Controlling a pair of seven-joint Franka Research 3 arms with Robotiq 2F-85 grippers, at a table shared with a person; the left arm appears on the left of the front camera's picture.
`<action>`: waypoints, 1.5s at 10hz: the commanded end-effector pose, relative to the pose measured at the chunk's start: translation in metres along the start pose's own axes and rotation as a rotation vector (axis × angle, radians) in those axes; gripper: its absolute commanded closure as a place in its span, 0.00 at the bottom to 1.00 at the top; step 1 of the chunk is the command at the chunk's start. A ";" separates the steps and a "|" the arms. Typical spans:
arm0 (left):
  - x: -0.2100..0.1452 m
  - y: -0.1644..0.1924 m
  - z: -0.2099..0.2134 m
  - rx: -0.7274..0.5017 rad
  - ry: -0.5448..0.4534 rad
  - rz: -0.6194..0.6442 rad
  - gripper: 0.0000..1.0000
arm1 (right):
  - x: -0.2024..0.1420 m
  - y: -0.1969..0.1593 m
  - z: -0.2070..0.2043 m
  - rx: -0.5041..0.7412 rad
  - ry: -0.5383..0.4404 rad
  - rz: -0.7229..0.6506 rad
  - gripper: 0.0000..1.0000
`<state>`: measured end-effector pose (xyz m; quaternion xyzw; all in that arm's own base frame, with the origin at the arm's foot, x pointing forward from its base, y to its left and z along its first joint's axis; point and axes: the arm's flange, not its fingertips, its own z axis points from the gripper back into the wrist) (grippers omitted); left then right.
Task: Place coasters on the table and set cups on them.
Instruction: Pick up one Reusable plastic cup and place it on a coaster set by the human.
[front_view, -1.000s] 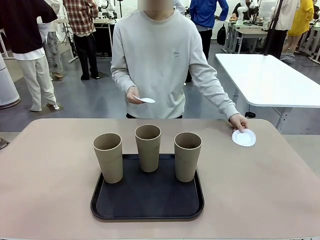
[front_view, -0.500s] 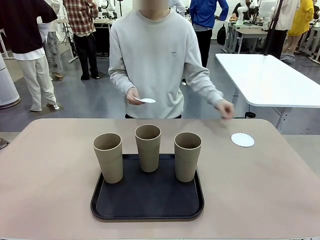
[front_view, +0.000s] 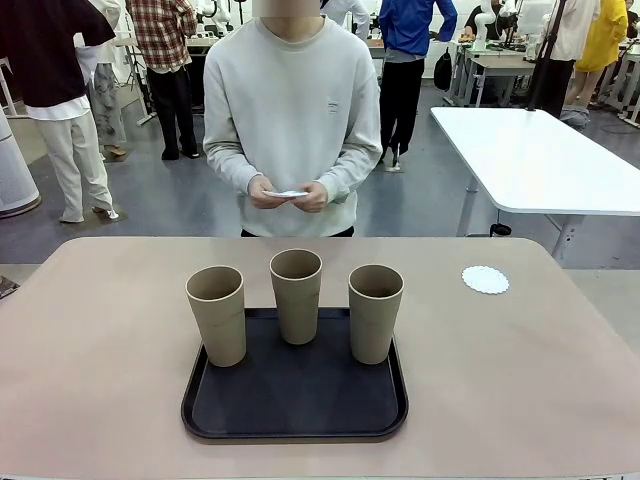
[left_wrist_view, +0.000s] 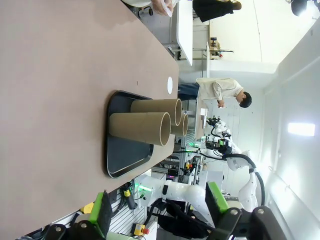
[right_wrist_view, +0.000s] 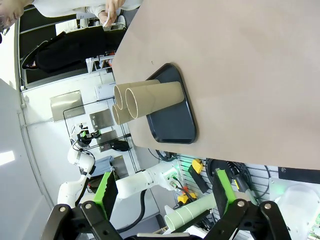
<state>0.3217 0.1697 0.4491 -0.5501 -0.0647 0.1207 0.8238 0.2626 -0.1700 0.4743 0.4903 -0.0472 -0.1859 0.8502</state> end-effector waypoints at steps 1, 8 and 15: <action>0.000 -0.001 0.001 -0.019 -0.002 -0.002 0.00 | 0.000 -0.001 0.000 0.016 0.004 0.000 0.00; 0.000 -0.001 0.001 -0.019 -0.002 -0.002 0.00 | 0.041 0.060 -0.041 -0.208 0.226 0.677 0.00; 0.000 -0.001 0.001 -0.019 -0.002 -0.002 0.00 | 0.007 0.107 -0.149 -0.419 0.623 1.215 0.00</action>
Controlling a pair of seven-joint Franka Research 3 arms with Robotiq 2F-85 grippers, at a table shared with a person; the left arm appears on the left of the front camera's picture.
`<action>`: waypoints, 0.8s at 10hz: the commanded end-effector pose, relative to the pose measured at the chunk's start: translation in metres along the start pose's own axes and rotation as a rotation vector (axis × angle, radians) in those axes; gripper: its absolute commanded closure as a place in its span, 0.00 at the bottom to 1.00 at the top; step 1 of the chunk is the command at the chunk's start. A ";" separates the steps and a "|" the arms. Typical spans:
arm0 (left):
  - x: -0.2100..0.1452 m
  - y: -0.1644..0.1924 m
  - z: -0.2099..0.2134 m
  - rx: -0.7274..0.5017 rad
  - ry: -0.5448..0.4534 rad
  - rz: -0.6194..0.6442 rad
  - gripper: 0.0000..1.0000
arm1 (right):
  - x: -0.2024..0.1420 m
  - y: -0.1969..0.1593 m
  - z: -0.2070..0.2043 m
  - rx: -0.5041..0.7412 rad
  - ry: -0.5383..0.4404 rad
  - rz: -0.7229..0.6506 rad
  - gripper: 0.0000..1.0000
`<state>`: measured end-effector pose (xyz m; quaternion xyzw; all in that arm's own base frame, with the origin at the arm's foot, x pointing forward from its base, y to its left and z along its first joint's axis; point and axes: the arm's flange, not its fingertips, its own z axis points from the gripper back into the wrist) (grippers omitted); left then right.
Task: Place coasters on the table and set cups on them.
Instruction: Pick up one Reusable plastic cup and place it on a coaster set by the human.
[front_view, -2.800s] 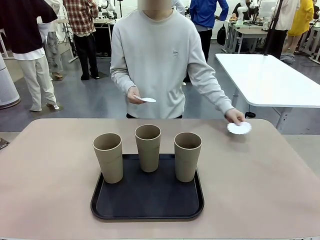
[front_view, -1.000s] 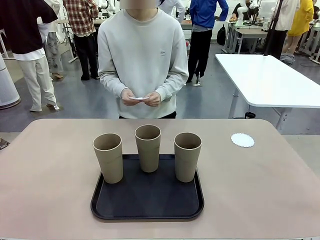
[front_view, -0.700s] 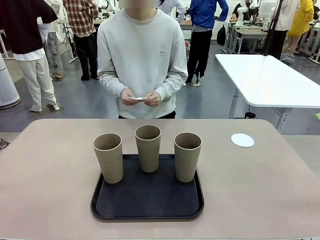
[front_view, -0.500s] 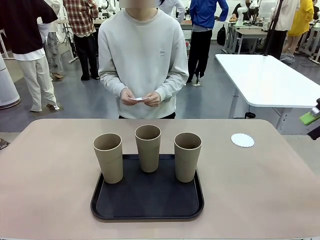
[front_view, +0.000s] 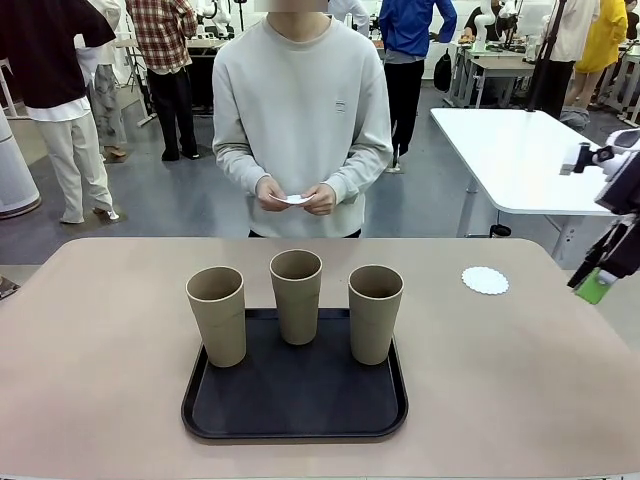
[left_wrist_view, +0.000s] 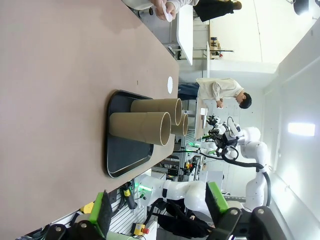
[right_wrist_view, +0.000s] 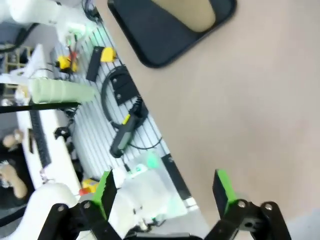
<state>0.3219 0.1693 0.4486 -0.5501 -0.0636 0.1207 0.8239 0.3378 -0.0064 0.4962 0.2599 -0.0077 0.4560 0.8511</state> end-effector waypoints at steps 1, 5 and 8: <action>0.000 -0.001 0.002 -0.019 -0.004 -0.003 0.00 | 0.011 0.003 -0.017 -0.102 -0.058 0.039 0.00; 0.000 -0.001 0.002 -0.019 -0.004 -0.003 0.00 | 0.016 0.002 -0.009 -0.090 -0.045 0.036 0.00; 0.000 -0.001 0.002 -0.019 -0.004 -0.003 0.00 | 0.016 0.003 -0.014 -0.108 -0.071 0.039 0.00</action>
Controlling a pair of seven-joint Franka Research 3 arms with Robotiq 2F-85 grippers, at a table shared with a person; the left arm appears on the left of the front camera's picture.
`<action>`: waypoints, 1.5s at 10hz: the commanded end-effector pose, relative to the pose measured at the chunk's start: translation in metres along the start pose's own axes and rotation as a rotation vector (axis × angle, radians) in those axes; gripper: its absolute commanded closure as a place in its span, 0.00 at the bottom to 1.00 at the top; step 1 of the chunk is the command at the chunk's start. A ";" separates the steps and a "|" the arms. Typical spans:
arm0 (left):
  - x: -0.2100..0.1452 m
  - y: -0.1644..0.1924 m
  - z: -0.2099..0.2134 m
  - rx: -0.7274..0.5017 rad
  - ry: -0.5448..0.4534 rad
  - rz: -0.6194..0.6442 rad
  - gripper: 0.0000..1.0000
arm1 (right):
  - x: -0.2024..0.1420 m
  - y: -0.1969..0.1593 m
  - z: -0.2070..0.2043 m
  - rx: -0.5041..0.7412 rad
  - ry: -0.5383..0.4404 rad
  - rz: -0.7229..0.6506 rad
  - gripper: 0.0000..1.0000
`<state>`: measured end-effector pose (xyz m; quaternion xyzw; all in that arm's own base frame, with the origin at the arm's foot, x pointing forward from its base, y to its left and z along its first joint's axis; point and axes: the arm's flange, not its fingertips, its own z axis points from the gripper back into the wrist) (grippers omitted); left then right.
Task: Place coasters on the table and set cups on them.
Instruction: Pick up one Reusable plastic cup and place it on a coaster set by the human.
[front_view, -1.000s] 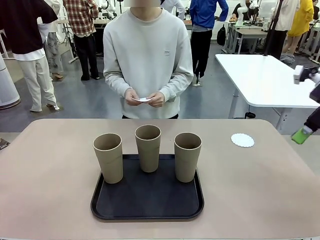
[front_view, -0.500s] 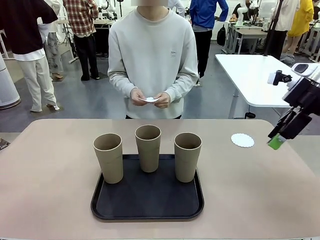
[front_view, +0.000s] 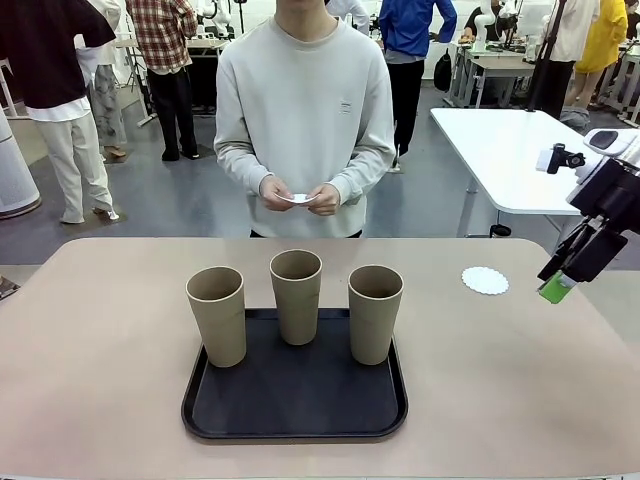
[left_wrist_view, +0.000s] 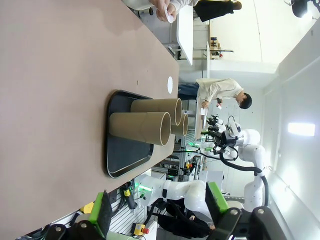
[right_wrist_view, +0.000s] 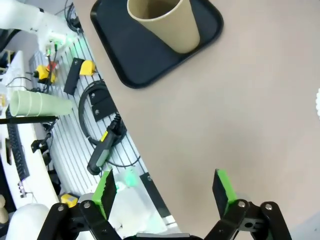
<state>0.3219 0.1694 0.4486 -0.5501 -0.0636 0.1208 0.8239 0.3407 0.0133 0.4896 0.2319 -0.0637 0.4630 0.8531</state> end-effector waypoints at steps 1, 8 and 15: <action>0.000 -0.001 0.002 -0.019 -0.004 -0.003 0.00 | 0.002 -0.006 -0.010 -0.052 -0.063 0.194 0.00; 0.000 -0.001 0.002 -0.019 -0.004 -0.003 0.00 | 0.030 -0.060 -0.066 0.230 -0.546 0.758 0.00; 0.000 -0.001 0.002 -0.019 -0.004 -0.003 0.00 | 0.019 -0.065 -0.081 0.221 -0.592 0.711 0.00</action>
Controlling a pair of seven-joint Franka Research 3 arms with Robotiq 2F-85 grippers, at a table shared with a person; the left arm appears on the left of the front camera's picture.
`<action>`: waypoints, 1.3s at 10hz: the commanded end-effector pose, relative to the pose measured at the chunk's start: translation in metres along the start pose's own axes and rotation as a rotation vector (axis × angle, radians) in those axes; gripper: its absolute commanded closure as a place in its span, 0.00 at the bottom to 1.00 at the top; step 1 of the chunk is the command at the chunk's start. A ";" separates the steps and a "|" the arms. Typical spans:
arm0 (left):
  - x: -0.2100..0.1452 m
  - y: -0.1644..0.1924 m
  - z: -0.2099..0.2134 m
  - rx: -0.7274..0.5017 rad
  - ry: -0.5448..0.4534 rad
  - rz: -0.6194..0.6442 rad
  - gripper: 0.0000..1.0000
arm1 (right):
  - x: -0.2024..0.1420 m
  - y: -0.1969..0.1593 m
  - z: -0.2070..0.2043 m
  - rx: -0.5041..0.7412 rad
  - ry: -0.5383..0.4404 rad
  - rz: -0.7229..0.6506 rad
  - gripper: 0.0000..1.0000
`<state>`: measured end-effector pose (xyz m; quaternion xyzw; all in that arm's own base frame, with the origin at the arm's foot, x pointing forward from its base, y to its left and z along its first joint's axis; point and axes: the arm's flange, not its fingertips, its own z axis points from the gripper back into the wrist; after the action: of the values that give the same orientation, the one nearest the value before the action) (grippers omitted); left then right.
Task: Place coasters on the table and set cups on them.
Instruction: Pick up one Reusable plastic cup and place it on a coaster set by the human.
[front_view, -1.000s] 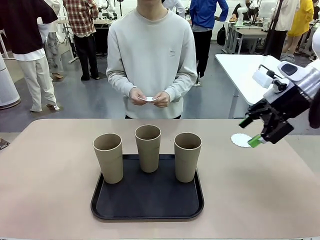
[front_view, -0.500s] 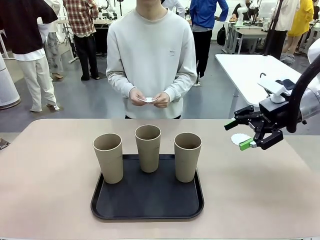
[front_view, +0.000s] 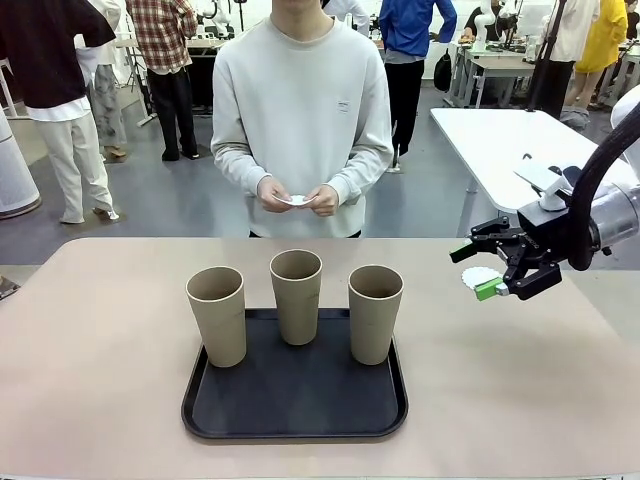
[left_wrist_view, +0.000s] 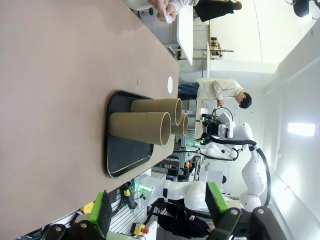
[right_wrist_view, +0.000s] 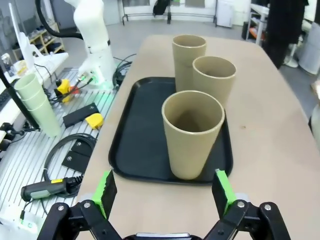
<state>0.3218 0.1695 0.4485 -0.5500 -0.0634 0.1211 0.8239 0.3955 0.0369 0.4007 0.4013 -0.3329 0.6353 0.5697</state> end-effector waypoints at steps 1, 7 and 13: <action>0.000 -0.001 0.001 -0.020 -0.004 -0.004 0.00 | 0.000 0.000 0.003 0.026 -0.004 0.020 0.00; 0.000 -0.001 0.001 -0.020 -0.004 -0.004 0.00 | -0.050 -0.032 -0.010 -0.135 -0.068 0.033 0.00; 0.000 -0.001 0.001 -0.020 -0.004 -0.004 0.00 | -0.079 -0.060 -0.047 -0.158 -0.079 -0.009 0.00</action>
<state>0.3218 0.1695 0.4486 -0.5499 -0.0634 0.1212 0.8239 0.4369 0.0391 0.3148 0.3930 -0.3821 0.5995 0.5832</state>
